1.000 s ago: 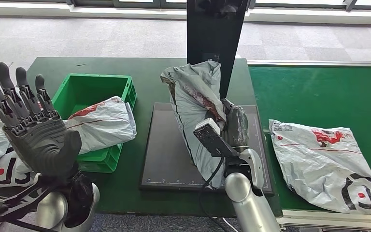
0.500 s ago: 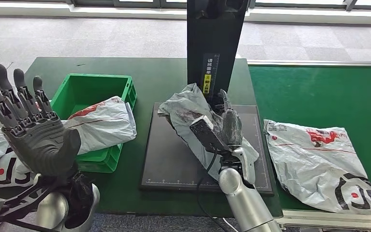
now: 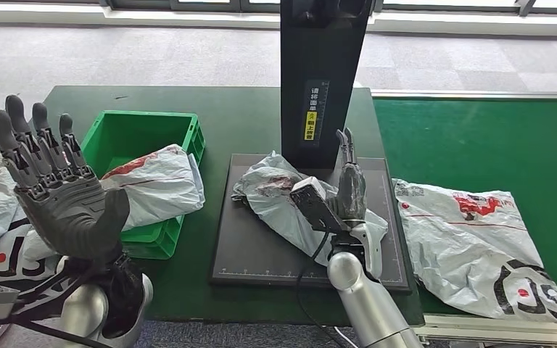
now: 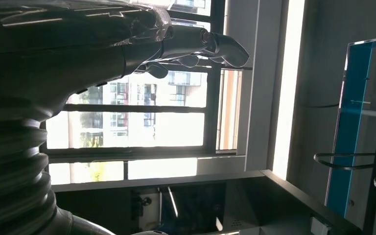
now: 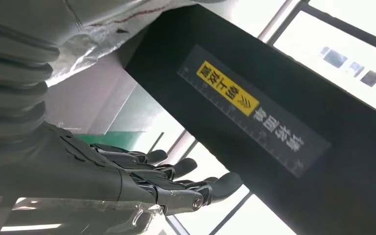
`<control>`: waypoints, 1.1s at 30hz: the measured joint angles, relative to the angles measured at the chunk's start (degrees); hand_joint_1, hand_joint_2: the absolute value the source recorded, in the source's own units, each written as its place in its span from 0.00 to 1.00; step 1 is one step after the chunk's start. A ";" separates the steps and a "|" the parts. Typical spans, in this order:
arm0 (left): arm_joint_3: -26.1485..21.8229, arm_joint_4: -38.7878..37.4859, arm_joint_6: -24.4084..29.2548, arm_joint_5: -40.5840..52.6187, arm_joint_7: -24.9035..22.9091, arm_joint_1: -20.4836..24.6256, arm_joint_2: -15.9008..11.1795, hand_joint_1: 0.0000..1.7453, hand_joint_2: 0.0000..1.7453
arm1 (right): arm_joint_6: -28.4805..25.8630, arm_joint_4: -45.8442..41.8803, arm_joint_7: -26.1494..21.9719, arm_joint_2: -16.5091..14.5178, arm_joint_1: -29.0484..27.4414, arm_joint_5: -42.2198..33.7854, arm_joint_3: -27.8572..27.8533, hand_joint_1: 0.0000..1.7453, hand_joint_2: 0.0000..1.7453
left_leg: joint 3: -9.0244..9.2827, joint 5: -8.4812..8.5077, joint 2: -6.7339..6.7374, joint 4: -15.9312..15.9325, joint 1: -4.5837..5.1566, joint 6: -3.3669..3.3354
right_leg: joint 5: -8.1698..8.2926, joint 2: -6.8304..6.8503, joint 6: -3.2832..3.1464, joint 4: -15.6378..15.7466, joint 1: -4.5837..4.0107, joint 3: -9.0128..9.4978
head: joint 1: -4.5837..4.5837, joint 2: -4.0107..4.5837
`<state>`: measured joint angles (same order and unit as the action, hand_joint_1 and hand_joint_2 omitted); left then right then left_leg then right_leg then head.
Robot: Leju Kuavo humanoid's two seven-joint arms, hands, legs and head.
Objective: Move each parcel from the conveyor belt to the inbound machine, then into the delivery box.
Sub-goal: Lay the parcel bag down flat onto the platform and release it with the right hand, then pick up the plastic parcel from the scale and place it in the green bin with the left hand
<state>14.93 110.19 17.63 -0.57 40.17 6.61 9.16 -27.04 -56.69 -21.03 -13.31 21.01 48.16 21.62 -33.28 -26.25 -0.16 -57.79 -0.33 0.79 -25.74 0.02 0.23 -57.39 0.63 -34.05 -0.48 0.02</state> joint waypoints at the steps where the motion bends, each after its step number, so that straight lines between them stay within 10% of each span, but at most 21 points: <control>1: 0.14 -0.76 0.33 0.28 -0.01 0.31 0.00 0.00 1.00 | -0.52 -1.36 0.00 0.26 -0.63 -0.47 0.03 0.00 0.00 | 0.00 0.00 -0.02 0.00 0.00 0.00 | 0.00 0.02 0.00 0.00 0.00 0.00 | 0.00 0.00; 5: 1.04 -3.91 1.15 1.66 -0.03 1.14 0.01 0.00 1.00 | -2.72 -7.58 0.08 1.61 -3.10 -1.59 0.10 0.00 1.00 | -0.01 -0.01 0.07 0.00 0.01 0.00 | 0.01 -0.06 0.01 0.00 0.01 -0.03 | 0.00 0.00; 15: 4.08 -21.25 3.26 7.17 -0.06 8.96 0.73 0.00 1.00 | -12.95 -27.98 -17.93 2.71 -11.51 -5.73 -1.29 0.00 1.00 | -0.02 0.00 0.01 -0.01 0.02 0.00 | 0.04 -0.02 0.03 0.01 0.01 -0.03 | 0.00 0.00; 33: 8.97 -62.14 6.25 19.90 -0.56 25.93 9.48 0.00 1.00 | -13.00 -49.84 -19.02 -1.77 -14.66 -10.28 -1.80 0.00 1.00 | -0.01 0.01 0.13 -0.01 0.03 -0.02 | 0.12 -0.13 0.05 0.00 0.03 0.01 | -0.01 0.00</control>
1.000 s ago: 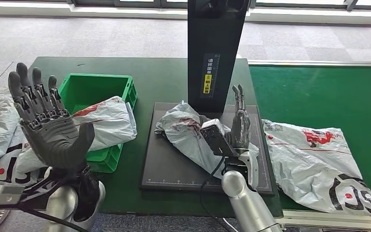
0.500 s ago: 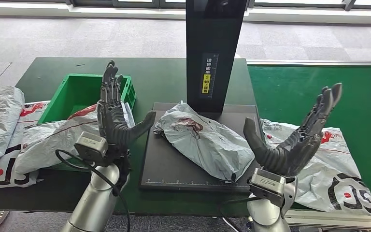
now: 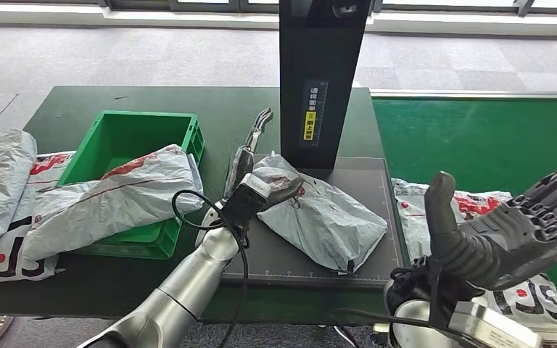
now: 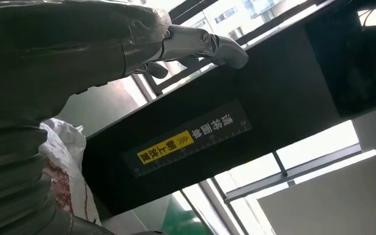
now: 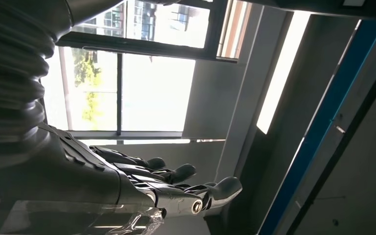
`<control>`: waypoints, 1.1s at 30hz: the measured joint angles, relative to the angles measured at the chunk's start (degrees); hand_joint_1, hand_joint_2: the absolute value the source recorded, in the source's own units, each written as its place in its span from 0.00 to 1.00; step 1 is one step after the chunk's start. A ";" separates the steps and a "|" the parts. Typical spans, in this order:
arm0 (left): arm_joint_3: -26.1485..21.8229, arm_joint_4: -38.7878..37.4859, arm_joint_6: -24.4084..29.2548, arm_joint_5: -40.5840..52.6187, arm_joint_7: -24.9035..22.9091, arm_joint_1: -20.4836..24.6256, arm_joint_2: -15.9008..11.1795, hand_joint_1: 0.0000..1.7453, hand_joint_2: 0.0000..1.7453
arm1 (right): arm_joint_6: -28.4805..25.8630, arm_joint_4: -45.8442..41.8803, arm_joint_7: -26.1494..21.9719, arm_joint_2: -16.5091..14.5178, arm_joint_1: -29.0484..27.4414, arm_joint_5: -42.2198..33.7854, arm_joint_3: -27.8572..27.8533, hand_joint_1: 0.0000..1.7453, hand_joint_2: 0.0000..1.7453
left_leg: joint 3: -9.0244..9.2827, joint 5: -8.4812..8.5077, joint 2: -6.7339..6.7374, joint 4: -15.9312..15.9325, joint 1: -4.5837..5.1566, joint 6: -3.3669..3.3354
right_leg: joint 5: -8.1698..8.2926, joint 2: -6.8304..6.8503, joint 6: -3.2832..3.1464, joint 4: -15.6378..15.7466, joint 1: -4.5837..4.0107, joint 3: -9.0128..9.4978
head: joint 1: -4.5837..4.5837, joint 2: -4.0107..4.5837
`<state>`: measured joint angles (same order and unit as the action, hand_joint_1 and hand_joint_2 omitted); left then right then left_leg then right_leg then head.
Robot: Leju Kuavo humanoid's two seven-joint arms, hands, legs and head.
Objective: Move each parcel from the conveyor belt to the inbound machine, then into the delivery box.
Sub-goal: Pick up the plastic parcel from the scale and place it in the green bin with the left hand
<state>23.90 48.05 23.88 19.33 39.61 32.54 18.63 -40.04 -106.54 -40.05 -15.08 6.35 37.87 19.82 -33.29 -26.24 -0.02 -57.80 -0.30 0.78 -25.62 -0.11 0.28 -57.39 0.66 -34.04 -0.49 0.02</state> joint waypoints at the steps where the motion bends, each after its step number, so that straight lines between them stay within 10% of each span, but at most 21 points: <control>1: 0.15 -1.18 0.02 0.23 -0.07 0.51 0.37 0.00 1.00 | 0.00 -0.11 0.00 0.00 0.00 -0.02 0.00 0.00 1.00 | 0.00 0.00 0.00 0.00 0.00 0.00 | 0.00 0.00 0.00 0.00 0.00 0.00 | -0.01 0.00; 33: 18.51 -22.54 -0.94 10.15 -22.06 7.69 3.11 0.00 1.00 | 0.07 -1.24 0.01 -0.24 0.86 -0.94 0.13 0.00 1.00 | -0.03 0.00 -0.07 0.00 0.00 0.00 | -0.01 0.05 0.00 -0.01 0.00 0.01 | -0.01 0.00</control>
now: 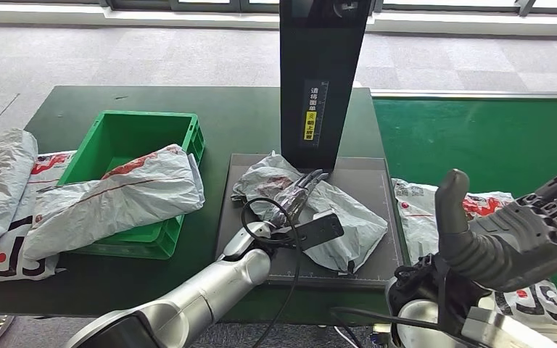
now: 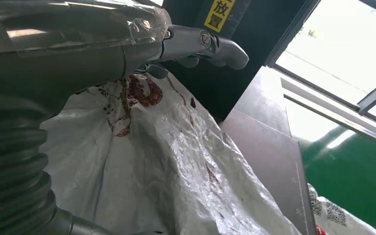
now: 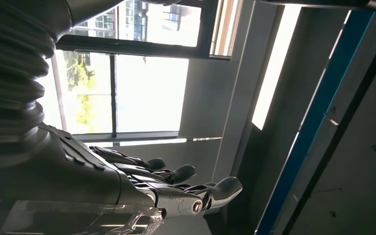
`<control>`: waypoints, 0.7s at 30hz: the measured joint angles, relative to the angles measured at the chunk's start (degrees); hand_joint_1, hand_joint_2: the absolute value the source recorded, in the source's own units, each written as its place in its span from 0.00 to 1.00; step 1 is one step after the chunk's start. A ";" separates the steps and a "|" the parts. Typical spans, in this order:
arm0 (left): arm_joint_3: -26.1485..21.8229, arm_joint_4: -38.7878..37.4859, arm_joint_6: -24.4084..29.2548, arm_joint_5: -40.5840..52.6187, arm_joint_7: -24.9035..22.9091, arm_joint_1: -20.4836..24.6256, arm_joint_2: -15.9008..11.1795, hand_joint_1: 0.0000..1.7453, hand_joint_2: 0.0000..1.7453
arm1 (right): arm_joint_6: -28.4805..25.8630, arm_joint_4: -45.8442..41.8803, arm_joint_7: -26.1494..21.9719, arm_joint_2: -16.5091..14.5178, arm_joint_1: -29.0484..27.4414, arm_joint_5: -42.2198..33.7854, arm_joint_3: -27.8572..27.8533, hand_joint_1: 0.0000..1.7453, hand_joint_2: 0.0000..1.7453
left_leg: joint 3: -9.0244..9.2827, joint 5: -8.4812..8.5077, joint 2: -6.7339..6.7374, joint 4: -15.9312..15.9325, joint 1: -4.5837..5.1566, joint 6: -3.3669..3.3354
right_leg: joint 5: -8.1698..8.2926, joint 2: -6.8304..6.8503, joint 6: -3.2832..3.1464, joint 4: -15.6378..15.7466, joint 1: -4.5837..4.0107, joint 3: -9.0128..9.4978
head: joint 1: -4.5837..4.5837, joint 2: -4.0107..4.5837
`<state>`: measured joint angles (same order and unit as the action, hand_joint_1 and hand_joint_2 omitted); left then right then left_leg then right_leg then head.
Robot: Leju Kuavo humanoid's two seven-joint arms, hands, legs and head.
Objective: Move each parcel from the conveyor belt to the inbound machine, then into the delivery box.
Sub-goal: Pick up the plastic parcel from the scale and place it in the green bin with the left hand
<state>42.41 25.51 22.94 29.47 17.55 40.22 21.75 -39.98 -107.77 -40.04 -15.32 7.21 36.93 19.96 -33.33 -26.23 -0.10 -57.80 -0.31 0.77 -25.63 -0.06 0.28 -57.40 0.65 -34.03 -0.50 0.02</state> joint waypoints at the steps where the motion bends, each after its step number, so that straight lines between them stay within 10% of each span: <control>1: 0.34 -0.26 -0.43 0.20 -0.26 0.07 0.00 0.00 1.00 | 0.00 0.01 0.00 0.00 0.00 -0.10 0.00 0.00 1.00 | 0.00 0.00 0.00 0.00 0.00 0.00 | 0.00 0.00 0.00 0.00 0.00 0.00 | 0.00 0.00; 10: 4.73 -2.39 -3.77 3.74 -2.47 0.13 0.00 0.00 1.00 | 0.00 0.22 0.00 0.00 0.01 -0.56 0.00 0.00 1.00 | -0.02 0.00 -0.02 0.00 0.00 0.00 | 0.00 0.02 0.00 0.00 0.00 0.00 | 0.00 0.00; 11: 5.06 -2.57 -3.94 3.79 -2.55 0.13 0.00 0.05 1.00 | 0.00 0.25 0.00 0.00 0.01 -0.56 0.00 0.00 1.00 | -0.02 0.00 -0.02 0.00 0.00 0.00 | 0.00 0.02 0.00 0.00 0.00 0.00 | 0.00 0.00; 15: 6.54 -3.18 -6.04 4.60 -3.60 0.17 0.00 0.98 1.00 | 0.01 0.30 0.00 0.00 0.01 -0.53 0.00 0.00 1.00 | -0.01 0.00 -0.02 0.00 0.00 0.00 | 0.00 0.04 0.00 0.00 0.00 0.00 | 0.01 0.00; 21: 9.27 -3.83 -7.57 7.81 -5.50 0.37 0.00 1.00 1.00 | 0.00 0.30 0.00 0.00 0.00 -0.06 0.00 0.00 1.00 | -0.01 0.00 -0.02 0.00 0.00 0.00 | 0.00 0.04 0.00 0.00 0.00 0.01 | 0.00 0.00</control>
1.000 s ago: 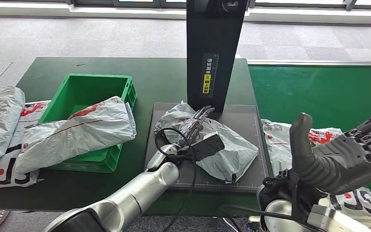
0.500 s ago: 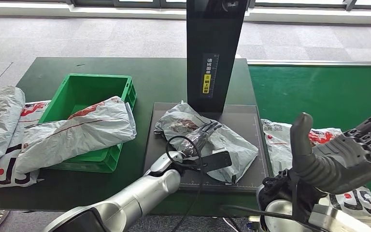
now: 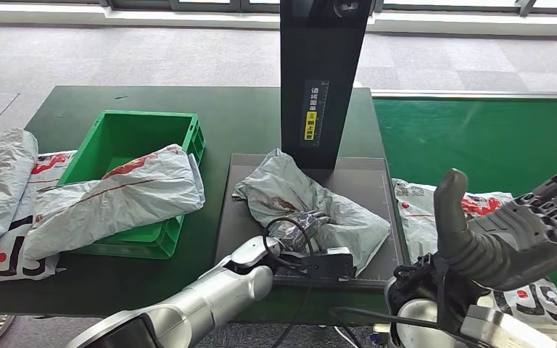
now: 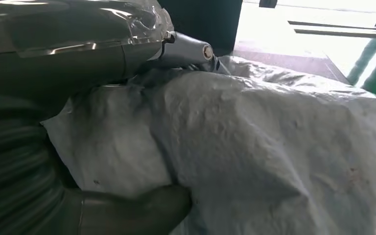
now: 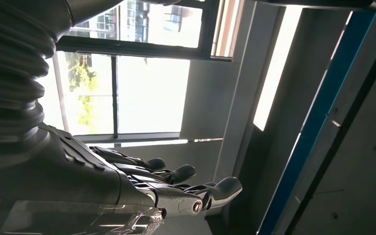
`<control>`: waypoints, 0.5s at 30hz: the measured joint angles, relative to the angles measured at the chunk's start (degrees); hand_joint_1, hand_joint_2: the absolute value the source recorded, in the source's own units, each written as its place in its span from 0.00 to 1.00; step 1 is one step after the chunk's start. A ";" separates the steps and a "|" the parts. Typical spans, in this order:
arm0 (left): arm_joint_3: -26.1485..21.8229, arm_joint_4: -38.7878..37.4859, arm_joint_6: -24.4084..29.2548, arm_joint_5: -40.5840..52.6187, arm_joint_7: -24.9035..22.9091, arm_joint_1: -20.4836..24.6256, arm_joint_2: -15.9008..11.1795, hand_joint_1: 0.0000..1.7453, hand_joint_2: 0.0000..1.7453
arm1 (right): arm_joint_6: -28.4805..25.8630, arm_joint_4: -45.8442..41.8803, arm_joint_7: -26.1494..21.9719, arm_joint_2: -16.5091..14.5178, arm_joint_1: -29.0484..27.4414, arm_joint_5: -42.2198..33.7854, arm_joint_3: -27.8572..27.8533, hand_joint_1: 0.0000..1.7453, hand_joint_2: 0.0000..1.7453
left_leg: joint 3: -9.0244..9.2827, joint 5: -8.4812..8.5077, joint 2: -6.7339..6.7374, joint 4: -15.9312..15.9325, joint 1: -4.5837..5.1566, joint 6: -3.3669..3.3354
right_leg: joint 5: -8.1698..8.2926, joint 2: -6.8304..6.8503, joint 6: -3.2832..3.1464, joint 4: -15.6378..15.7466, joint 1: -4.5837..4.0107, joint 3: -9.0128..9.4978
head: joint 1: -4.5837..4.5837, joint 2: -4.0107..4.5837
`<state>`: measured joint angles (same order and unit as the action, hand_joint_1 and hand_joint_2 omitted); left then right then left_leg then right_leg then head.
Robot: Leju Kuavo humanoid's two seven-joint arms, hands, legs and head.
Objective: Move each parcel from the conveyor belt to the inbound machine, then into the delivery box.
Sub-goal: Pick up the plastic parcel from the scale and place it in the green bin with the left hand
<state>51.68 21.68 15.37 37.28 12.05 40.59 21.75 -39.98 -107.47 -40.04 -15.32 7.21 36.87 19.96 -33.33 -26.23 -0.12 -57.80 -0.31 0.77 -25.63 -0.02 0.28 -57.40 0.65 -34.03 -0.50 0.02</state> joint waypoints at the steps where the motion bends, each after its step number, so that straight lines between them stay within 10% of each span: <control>1: 0.54 -0.08 0.01 0.58 -0.31 0.13 0.00 1.00 1.00 | 0.00 0.00 0.00 0.00 0.00 0.09 0.00 0.00 1.00 | 0.00 0.00 0.00 0.00 0.00 0.00 | 0.00 0.00 0.00 0.00 0.00 0.00 | 0.00 0.00; 15: 5.77 -0.77 1.44 7.99 -4.93 0.92 0.00 1.00 1.00 | 0.01 0.00 0.00 0.00 -0.02 0.54 0.00 0.00 1.00 | 0.01 0.00 0.00 0.00 0.00 0.00 | 0.00 0.00 0.00 0.00 0.00 0.00 | 0.01 0.00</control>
<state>57.45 20.91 16.81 45.27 7.11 41.52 21.75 -39.97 -107.47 -40.04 -15.32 7.19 37.40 19.96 -33.32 -26.23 -0.12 -57.80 -0.31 0.77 -25.63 -0.02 0.28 -57.40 0.65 -34.03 -0.50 0.02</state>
